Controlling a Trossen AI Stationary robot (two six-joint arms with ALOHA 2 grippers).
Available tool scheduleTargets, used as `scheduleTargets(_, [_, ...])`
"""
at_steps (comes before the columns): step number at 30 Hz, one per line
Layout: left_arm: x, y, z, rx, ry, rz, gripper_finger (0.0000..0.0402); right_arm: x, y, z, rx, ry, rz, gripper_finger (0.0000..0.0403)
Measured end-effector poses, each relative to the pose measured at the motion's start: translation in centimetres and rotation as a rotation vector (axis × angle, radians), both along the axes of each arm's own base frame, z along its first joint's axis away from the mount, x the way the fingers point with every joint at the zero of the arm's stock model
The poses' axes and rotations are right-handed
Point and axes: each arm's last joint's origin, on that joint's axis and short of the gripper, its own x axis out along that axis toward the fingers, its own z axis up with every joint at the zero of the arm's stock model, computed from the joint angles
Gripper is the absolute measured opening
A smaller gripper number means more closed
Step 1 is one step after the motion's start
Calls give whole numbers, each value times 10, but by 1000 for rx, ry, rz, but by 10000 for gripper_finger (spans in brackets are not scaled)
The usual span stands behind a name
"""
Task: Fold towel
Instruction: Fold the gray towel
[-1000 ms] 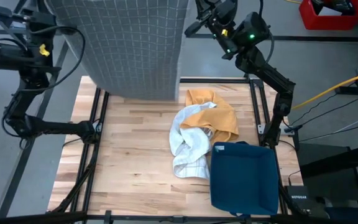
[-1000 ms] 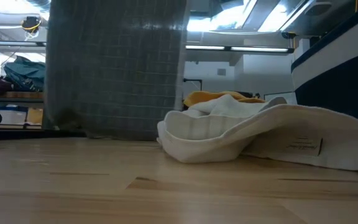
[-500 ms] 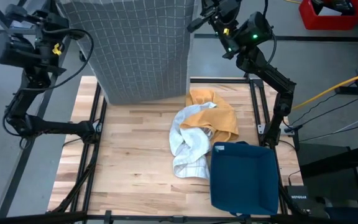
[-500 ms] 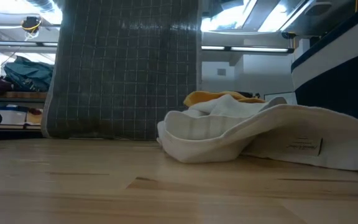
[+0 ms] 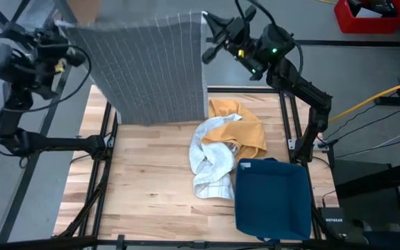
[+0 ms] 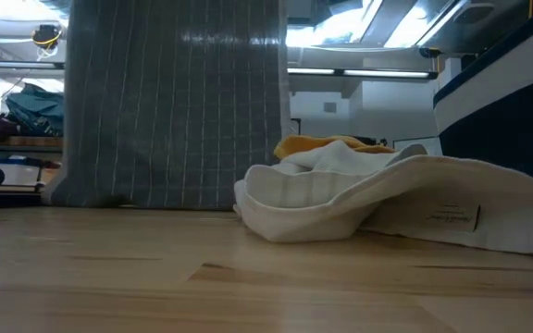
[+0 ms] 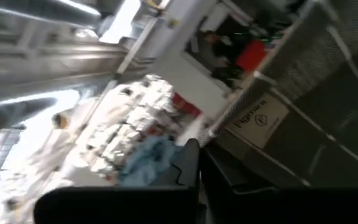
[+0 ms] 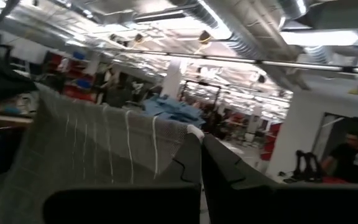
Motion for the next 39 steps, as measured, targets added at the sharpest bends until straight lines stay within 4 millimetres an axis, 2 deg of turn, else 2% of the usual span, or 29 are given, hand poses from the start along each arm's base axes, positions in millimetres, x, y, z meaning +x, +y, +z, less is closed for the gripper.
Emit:
scheduleTargets(10, [-9,-9,-48,-243,-44,-84,0,9,41,-15,52,174,89,1])
scheduleTargets(17, [-9,-13,-67,-431,-152,-238,0,13,58,-31,168,283,162,1])
scheduleTargets(27, [-11,-23,-90,-853,-325,-405,0,14,66,-47,325,376,262,1])
scheduleTargets(32, [-8,-29,-92,-1040,-438,-538,0,14,68,-53,408,406,356,1])
scheduleTargets(39, [-3,-35,-94,-1287,-587,-628,0,12,72,-65,582,485,453,1])
